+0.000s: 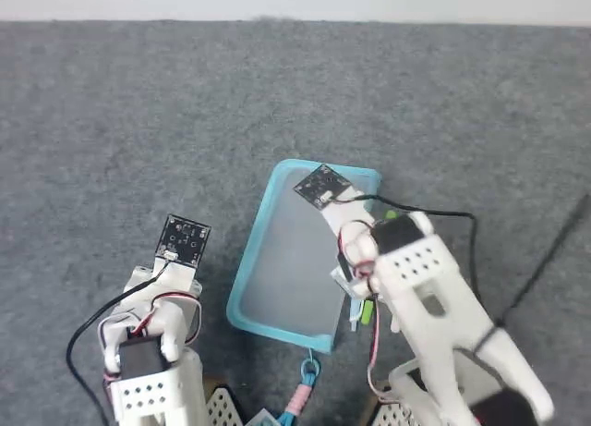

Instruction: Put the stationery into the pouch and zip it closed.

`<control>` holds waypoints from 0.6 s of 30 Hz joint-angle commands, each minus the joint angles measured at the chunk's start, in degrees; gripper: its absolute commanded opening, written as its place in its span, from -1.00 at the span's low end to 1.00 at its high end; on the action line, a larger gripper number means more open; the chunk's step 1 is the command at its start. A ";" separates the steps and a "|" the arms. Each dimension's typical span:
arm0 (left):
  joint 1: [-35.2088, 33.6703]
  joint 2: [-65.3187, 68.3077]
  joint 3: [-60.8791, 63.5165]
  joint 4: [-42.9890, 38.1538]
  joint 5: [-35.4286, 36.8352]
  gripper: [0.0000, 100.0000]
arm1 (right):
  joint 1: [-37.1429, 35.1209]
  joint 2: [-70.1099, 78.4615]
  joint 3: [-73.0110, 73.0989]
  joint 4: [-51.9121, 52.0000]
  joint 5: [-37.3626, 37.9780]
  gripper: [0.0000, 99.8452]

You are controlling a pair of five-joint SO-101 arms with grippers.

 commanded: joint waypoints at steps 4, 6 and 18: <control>-0.62 -0.44 -0.31 0.18 -0.62 -0.98 | -0.04 14.81 -7.56 -12.70 -5.45 -0.99; -0.62 -0.44 -0.31 0.18 -0.62 -0.98 | 0.04 18.51 -10.37 -13.41 -5.54 -0.99; -0.62 -0.44 -0.31 0.18 -0.62 -0.98 | 8.31 22.02 -23.03 -9.98 -6.07 -0.99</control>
